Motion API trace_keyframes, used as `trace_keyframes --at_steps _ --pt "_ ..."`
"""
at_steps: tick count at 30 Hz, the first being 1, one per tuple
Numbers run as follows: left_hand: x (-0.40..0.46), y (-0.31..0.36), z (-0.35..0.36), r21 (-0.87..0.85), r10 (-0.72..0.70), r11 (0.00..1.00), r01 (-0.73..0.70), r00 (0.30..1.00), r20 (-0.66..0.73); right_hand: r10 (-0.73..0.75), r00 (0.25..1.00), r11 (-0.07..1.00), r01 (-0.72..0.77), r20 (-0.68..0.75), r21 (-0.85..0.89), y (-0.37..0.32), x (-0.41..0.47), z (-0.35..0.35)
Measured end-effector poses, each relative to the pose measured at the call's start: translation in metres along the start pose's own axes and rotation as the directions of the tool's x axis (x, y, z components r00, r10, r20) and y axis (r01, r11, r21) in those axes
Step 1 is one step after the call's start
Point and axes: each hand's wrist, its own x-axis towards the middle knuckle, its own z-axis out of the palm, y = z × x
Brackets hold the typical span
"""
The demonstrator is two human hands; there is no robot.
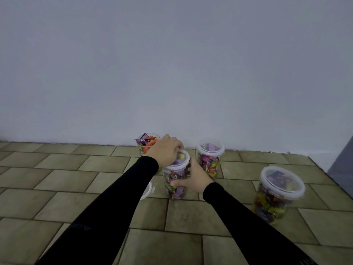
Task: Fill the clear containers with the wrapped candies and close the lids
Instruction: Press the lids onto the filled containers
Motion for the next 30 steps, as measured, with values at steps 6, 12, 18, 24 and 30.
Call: trace_keyframes --at_steps 6,12,18,24,30 --pt "0.003 -0.001 0.002 -0.006 -0.052 0.999 0.052 0.999 -0.013 0.001 1.0 1.0 -0.001 -0.016 -0.013 0.0 0.002 0.002" --pt "-0.016 -0.005 0.001 -0.258 -0.417 0.902 0.346 0.851 -0.32 0.031 0.999 0.999 -0.032 -0.042 -0.014 -0.006 0.006 0.001" --pt "-0.029 -0.014 0.017 -0.487 -0.575 0.768 0.416 0.782 -0.239 0.032 0.997 0.999 -0.033 -0.065 -0.022 -0.006 0.013 0.004" --pt "-0.036 -0.006 0.03 -0.762 -0.703 0.57 0.307 0.662 -0.259 0.031 0.997 0.999 -0.032 -0.068 -0.02 -0.003 0.017 0.007" --pt "-0.046 -0.012 0.027 -0.726 -0.588 0.637 0.257 0.771 -0.244 0.024 0.997 0.999 -0.026 -0.074 -0.024 -0.002 0.018 0.007"
